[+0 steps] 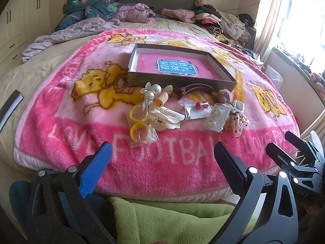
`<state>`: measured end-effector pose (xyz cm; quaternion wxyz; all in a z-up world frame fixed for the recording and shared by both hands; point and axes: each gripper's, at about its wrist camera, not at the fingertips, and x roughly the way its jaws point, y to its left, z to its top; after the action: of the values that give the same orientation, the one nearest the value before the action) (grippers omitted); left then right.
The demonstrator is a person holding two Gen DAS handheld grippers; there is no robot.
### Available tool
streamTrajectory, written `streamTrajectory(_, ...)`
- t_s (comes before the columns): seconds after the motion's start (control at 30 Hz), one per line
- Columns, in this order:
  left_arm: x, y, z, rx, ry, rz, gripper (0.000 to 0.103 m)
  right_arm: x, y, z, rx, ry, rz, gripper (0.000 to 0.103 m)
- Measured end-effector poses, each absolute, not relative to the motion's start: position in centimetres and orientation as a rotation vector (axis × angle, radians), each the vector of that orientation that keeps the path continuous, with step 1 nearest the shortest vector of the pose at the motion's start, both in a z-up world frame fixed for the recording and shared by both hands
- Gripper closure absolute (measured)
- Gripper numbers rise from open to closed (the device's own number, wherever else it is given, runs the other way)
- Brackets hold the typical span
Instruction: Organize jewelry
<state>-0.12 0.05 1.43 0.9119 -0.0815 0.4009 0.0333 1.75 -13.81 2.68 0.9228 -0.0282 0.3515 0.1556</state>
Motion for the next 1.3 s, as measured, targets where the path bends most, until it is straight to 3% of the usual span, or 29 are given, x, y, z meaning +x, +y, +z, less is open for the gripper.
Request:
streamTrajectory(0.73, 1.0, 3.9, 0.6, -0.259, 0.814, 0.121, 0.011, 4.5, -11.9, 2.0, -0.066, 0.749, 0.375, 0.006)
streamTrajectory(1.3, 6.7, 3.8, -1.5, -0.217, 0.899, 0.015, 0.011, 9.5, -13.1, -0.4, -0.043, 0.809, 0.306, 0.006)
